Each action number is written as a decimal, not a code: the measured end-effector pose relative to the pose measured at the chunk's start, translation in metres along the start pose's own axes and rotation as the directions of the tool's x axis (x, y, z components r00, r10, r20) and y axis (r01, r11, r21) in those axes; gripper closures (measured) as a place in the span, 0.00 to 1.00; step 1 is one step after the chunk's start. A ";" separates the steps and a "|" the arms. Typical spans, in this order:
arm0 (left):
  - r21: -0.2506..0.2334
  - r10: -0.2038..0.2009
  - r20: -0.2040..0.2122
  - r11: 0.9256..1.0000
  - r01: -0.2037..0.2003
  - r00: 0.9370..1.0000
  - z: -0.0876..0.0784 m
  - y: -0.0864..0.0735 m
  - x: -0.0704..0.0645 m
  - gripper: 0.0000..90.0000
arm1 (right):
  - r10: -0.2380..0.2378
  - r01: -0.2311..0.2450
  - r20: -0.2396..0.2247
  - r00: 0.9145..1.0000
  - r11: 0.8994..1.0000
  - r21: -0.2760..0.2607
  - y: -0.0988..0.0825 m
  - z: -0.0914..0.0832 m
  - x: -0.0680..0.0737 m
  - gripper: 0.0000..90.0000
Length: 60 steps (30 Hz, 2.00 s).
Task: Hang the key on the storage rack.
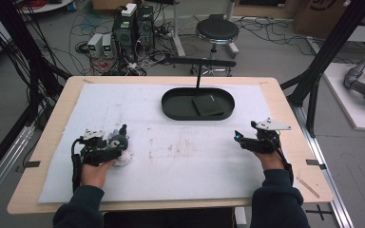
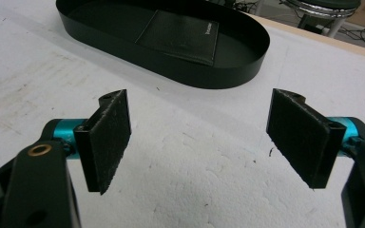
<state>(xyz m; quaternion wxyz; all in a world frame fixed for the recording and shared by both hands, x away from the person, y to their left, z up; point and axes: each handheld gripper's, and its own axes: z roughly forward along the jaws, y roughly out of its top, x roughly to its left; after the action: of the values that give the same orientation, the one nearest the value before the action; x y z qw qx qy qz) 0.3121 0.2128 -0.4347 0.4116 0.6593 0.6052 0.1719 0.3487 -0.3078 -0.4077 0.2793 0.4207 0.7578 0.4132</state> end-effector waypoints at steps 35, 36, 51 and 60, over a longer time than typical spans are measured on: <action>-0.262 0.382 0.274 0.913 -0.313 0.883 -0.003 0.155 -0.056 0.41 | 0.022 -0.021 0.019 1.000 0.998 -0.053 0.002 -0.005 -0.007 0.24; -0.265 0.384 0.277 0.912 -0.314 0.881 0.000 0.160 -0.059 0.41 | 0.024 -0.023 0.018 1.000 0.998 -0.052 0.002 -0.005 -0.007 0.24; -0.249 0.346 0.406 0.932 -0.262 0.846 0.053 0.211 -0.091 0.41 | 0.021 -0.021 0.007 1.000 0.997 -0.071 0.002 -0.004 -0.008 0.24; -0.236 0.334 0.391 0.937 -0.258 0.857 0.080 0.222 -0.106 0.41 | 0.026 -0.027 -0.006 1.000 0.996 -0.085 0.003 -0.004 -0.010 0.24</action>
<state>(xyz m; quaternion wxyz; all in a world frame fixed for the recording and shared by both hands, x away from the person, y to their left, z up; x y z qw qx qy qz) 0.4940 0.1026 -0.2874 0.5583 0.7275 0.3742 0.1378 0.3513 -0.3173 -0.4026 0.2898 0.4175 0.7345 0.4498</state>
